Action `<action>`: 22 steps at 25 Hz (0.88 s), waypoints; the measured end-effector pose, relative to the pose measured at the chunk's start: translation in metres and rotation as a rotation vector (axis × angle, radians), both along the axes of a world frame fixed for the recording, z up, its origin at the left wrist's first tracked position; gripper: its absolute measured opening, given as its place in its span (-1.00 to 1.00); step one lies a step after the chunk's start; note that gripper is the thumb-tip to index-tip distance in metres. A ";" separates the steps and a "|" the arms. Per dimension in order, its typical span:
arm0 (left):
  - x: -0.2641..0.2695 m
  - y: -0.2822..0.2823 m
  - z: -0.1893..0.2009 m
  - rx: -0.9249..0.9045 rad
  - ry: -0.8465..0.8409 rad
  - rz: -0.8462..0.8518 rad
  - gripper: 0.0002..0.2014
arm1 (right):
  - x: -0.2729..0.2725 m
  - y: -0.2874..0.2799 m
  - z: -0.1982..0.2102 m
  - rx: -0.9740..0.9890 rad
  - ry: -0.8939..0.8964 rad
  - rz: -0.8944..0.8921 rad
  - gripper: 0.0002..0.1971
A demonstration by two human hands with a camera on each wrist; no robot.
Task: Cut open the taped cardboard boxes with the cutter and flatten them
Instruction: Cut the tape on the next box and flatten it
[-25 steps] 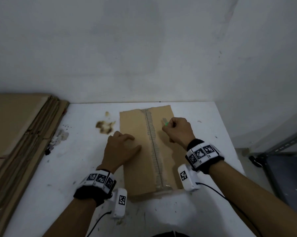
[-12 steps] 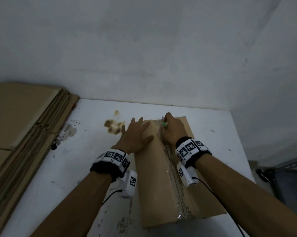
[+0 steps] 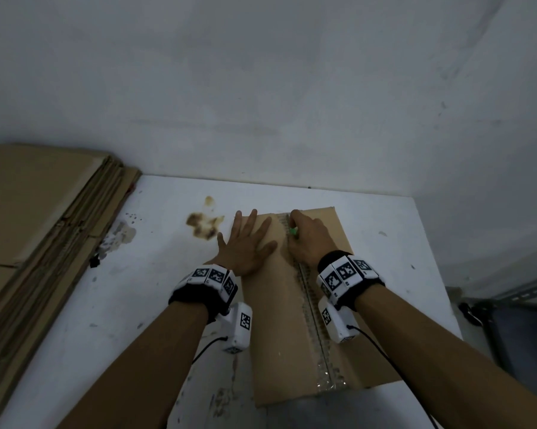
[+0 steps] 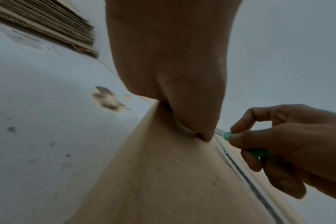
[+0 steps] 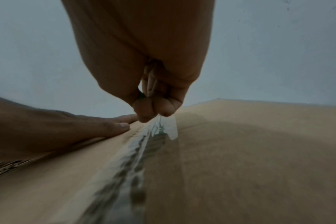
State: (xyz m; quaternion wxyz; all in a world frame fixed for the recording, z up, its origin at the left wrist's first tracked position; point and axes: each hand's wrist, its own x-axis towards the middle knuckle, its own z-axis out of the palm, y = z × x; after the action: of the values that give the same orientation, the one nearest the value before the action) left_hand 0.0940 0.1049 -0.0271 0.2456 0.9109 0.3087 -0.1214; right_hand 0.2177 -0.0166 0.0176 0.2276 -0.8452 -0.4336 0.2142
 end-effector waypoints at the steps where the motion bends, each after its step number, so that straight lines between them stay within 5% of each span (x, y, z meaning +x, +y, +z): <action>1: 0.000 -0.001 0.000 0.000 0.009 -0.001 -0.33 | -0.002 -0.004 0.001 -0.020 0.008 0.013 -0.87; 18: 0.004 -0.006 0.006 0.064 0.112 0.008 -0.34 | -0.102 -0.211 0.018 -0.115 0.303 0.133 -0.77; 22: 0.006 -0.010 0.010 0.115 0.171 0.022 -0.34 | -0.098 -0.231 0.032 -0.107 0.540 0.097 -0.95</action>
State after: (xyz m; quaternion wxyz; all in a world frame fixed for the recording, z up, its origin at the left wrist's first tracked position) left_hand 0.1000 0.0947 -0.0175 0.1671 0.9062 0.3452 -0.1782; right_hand 0.1198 -0.2474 0.0500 0.2795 -0.7467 -0.3851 0.4648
